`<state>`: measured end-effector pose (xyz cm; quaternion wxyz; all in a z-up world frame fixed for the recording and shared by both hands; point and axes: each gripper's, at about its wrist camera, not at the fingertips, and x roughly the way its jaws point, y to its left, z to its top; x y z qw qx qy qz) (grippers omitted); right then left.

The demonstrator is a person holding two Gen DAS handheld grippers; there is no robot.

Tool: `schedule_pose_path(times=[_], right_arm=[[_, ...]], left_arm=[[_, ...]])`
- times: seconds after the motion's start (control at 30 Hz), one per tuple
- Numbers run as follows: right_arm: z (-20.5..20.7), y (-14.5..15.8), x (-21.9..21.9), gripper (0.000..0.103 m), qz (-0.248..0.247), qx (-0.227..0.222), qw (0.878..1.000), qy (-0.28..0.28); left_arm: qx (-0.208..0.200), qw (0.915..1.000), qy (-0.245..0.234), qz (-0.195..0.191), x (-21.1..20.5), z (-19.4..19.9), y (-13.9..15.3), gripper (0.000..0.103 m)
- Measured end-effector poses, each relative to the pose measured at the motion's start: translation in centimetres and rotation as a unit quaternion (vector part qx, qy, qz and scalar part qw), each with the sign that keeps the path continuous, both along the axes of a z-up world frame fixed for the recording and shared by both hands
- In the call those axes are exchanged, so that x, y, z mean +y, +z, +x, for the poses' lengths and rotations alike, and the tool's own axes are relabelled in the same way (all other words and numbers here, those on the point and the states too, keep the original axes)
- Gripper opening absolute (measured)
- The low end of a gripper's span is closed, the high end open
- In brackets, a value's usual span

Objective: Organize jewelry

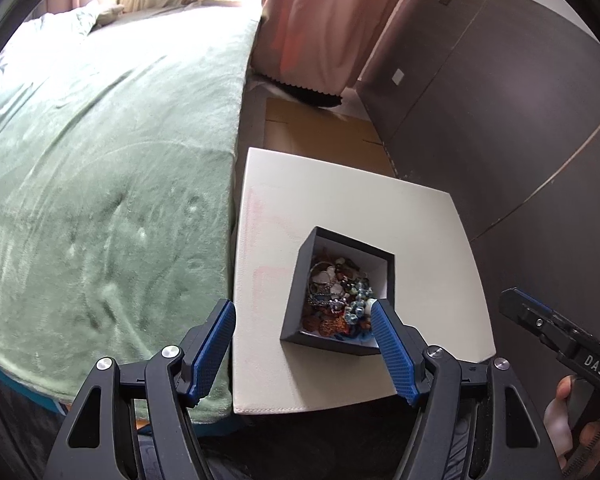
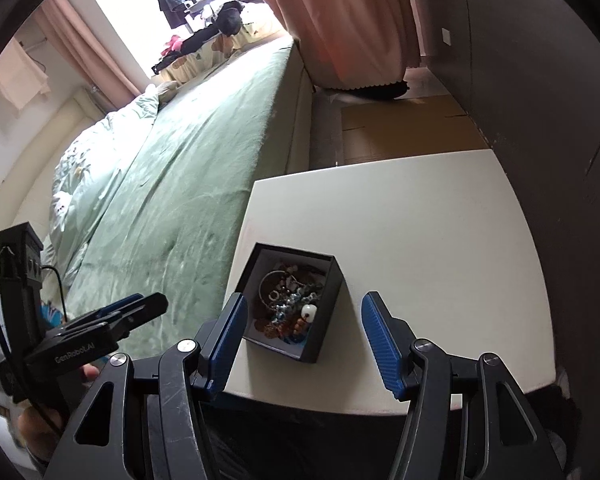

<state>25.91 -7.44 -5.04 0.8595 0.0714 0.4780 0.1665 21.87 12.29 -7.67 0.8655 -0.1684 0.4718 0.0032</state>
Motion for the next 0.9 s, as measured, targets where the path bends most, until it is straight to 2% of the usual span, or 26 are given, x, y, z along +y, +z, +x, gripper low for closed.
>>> schedule_pose_path(times=[0.23,0.3,0.43,0.5,0.7,0.77,0.9], right_arm=[[-3.2,1.3,-3.4,0.059,-0.003,-0.02,0.999,-0.025],[-4.2,2.0,-4.1,0.06,-0.004,-0.029,0.999,-0.03],[-6.3,3.3,-5.2,0.07,-0.013,-0.053,0.998,-0.041],[-7.4,3.9,-5.6,0.072,-0.015,-0.063,0.997,-0.042],[-10.3,5.4,-6.0,0.074,-0.016,-0.083,0.996,-0.039],[-11.3,5.8,-6.1,0.082,-0.019,-0.091,0.995,-0.04],[-13.1,6.6,-6.5,0.091,-0.026,-0.105,0.993,-0.043]], left_arm=[[-0.046,0.998,-0.017,0.039,-3.2,-3.0,2.9,0.073],[-0.062,0.9967,-0.021,0.049,-4.0,-4.0,3.8,0.077],[-0.105,0.9914,-0.028,0.074,-5.7,-6.6,5.9,0.087],[-0.121,0.9887,-0.03,0.083,-6.3,-7.6,6.7,0.092],[-0.159,0.9811,-0.038,0.104,-8.1,-11.3,9.0,0.095],[-0.171,0.9786,-0.038,0.108,-8.6,-12.4,9.6,0.097],[-0.196,0.9734,-0.04,0.113,-9.3,-14.7,10.6,0.097]])
